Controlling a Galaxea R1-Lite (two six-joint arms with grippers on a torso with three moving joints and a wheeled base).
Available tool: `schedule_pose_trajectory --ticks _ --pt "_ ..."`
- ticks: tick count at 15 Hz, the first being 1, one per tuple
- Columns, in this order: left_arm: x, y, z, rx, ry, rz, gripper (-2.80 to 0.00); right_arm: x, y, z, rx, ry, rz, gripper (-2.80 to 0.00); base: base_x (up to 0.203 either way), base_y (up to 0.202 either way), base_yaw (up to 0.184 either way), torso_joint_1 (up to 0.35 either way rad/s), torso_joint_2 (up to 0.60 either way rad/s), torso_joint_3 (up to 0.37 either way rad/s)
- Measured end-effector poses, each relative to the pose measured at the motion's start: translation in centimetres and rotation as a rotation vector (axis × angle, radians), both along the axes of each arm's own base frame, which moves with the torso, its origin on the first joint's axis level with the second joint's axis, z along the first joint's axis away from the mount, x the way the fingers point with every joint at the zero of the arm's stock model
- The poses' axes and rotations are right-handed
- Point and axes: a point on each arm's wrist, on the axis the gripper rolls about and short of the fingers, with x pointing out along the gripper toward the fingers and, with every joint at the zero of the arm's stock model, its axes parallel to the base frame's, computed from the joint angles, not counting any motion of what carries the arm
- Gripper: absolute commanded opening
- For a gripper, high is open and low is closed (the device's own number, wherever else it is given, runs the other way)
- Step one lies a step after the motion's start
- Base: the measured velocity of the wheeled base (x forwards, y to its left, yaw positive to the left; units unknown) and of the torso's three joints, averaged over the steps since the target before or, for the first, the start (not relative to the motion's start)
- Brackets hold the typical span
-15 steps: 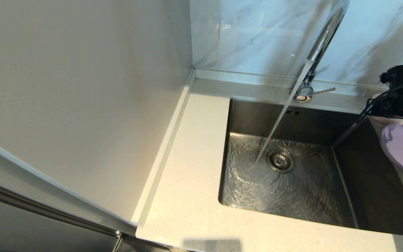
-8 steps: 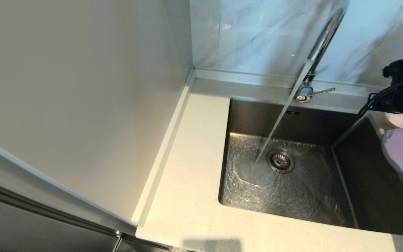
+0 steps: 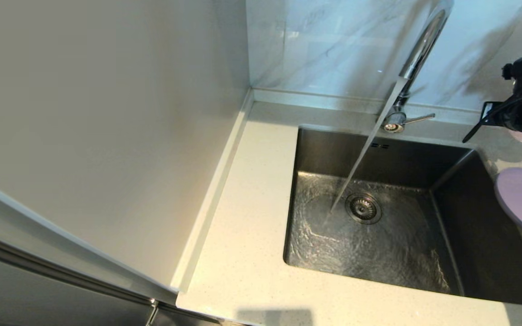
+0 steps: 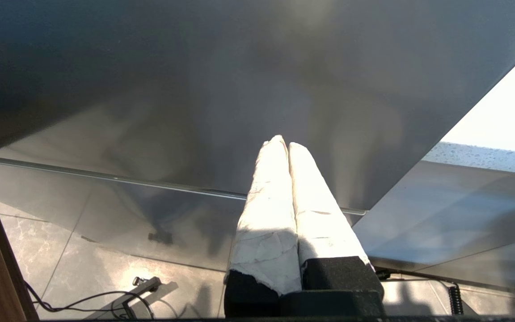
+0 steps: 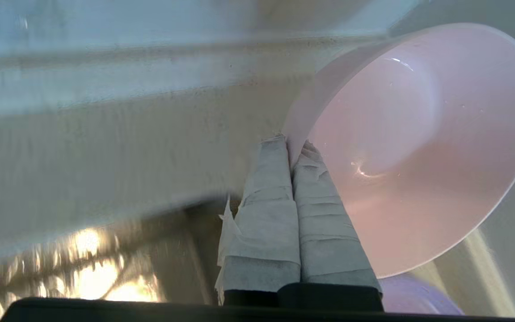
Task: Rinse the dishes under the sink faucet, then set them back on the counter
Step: Rinse the bowl
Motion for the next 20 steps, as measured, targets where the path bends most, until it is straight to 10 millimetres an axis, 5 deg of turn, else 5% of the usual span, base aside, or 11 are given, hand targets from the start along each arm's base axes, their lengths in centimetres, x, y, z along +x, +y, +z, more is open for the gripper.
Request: schedule_pose_trajectory --ticks 3,5,10,14,20 --pt "0.0 0.0 0.0 0.0 0.0 -0.001 -2.8 -5.5 1.7 1.0 0.036 0.135 0.037 -2.8 0.0 0.0 0.0 0.0 0.0 0.0" --pt "0.0 0.0 0.0 0.0 0.0 0.0 -2.8 -11.3 3.9 0.6 0.078 0.253 0.076 -2.8 0.0 0.0 0.0 0.0 0.0 0.0" --pt "0.0 0.0 0.0 0.0 0.0 0.0 -2.8 -22.9 8.3 1.3 0.386 0.193 0.099 -2.8 0.0 0.0 0.0 0.0 0.0 0.0" --pt "0.0 0.0 0.0 0.0 -0.001 0.0 -2.8 -26.6 9.3 1.8 0.352 0.382 0.219 -2.8 0.0 0.0 0.0 0.0 0.0 0.0" --pt "0.0 0.0 0.0 0.0 -0.001 0.0 -2.8 -28.7 12.9 2.7 0.157 0.643 0.476 -2.8 0.0 0.0 0.0 0.0 0.0 0.0"
